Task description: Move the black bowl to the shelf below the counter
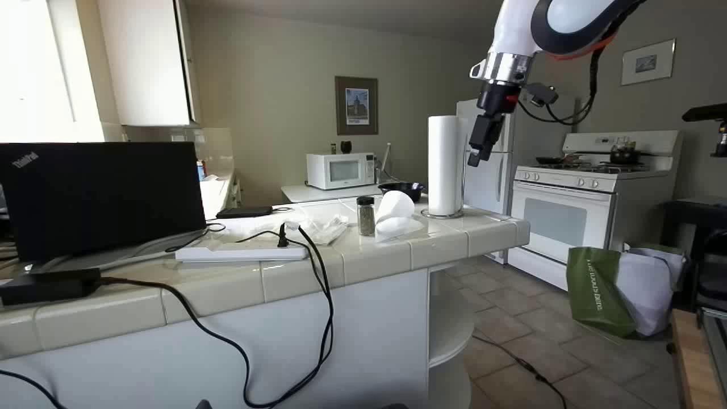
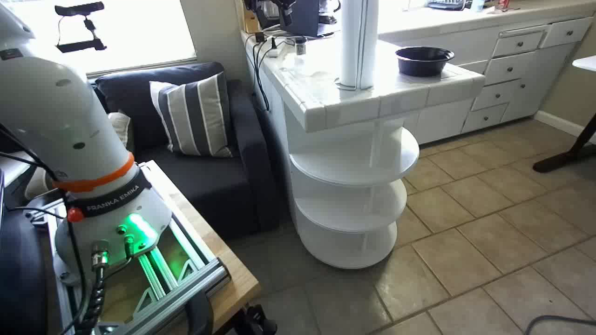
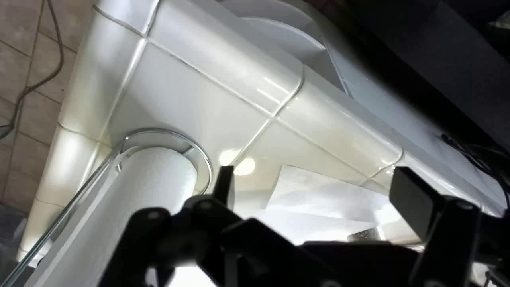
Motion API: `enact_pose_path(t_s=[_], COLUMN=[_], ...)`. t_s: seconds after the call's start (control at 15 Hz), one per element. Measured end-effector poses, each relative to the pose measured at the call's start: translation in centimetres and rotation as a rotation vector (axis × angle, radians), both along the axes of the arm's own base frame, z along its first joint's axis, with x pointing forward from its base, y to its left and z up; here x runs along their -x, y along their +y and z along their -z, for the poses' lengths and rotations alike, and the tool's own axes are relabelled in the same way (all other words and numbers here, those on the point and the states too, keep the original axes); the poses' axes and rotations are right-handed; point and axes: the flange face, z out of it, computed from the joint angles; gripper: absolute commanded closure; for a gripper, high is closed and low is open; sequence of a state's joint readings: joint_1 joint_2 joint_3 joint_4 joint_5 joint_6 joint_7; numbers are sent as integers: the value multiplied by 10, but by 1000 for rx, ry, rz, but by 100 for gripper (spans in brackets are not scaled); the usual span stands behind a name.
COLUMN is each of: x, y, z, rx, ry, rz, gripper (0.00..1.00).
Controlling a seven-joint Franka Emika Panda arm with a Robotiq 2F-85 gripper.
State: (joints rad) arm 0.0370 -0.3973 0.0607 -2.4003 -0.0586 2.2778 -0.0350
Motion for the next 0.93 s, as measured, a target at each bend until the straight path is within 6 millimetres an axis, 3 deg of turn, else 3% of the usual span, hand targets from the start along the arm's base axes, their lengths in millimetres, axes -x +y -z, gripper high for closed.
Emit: enact_pose_path(t_s=[0.6, 0.73, 0.93], x=[-1, -4, -5], y=[-2, -16, -58], z=[-1, -8, -19], rx=[-12, -46, -99], ry=[-2, -11, 12], rz=[9, 48, 155], gripper=[0, 0, 0])
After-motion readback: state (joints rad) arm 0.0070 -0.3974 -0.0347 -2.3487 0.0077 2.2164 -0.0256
